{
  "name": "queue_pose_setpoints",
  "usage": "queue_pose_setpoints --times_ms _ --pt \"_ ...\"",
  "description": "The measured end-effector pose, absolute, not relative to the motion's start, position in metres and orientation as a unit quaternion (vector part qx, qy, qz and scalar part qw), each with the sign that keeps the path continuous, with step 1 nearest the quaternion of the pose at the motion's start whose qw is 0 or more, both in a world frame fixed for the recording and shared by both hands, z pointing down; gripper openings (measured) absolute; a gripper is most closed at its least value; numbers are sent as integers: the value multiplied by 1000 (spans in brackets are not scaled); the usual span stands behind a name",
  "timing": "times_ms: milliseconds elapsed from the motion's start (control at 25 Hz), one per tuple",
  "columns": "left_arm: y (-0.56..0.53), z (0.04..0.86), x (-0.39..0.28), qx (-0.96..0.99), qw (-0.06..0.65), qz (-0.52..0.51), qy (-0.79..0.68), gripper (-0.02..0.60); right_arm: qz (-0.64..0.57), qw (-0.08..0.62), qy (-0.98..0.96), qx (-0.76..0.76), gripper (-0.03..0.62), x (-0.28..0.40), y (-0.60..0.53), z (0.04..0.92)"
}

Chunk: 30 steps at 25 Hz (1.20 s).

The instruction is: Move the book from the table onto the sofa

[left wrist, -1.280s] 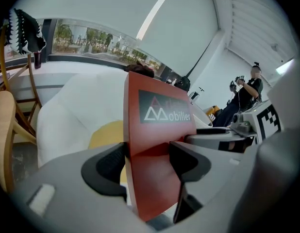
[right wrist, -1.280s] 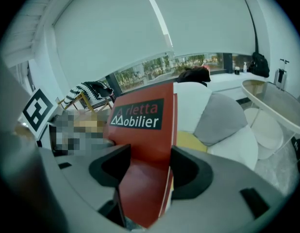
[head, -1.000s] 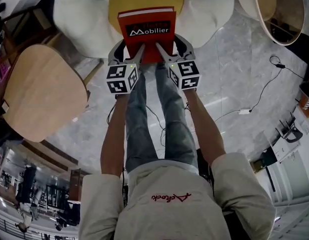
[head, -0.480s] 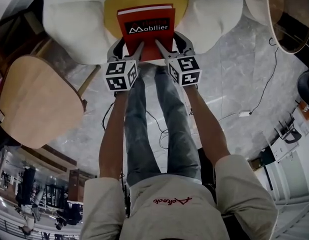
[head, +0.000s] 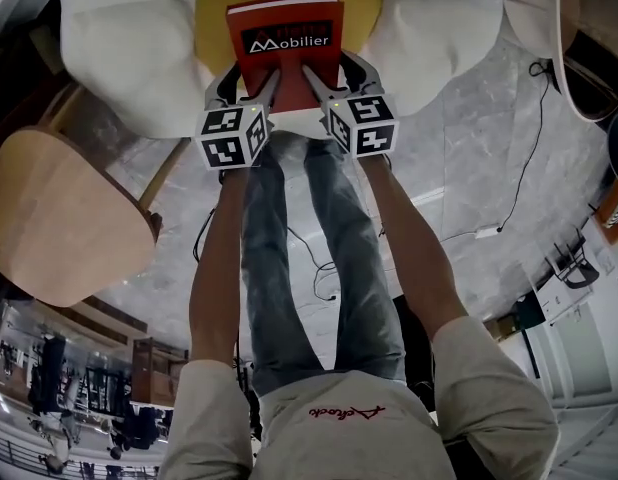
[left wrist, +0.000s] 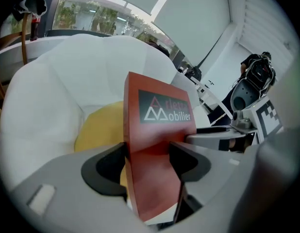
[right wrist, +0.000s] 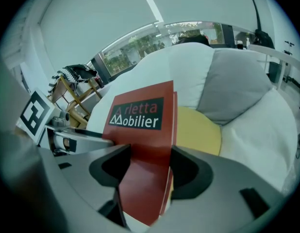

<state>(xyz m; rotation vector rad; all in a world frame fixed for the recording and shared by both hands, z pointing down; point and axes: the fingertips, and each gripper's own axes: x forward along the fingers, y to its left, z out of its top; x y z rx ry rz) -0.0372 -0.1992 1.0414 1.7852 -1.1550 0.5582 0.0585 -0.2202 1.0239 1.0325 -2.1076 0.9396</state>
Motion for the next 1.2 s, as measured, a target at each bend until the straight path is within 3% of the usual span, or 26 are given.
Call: queue_pose_setpoints --times_ms 1200 --pt "-227 1123 -39 695 501 218 -468 290 370 316 -783 388 266 57 -251 1104"
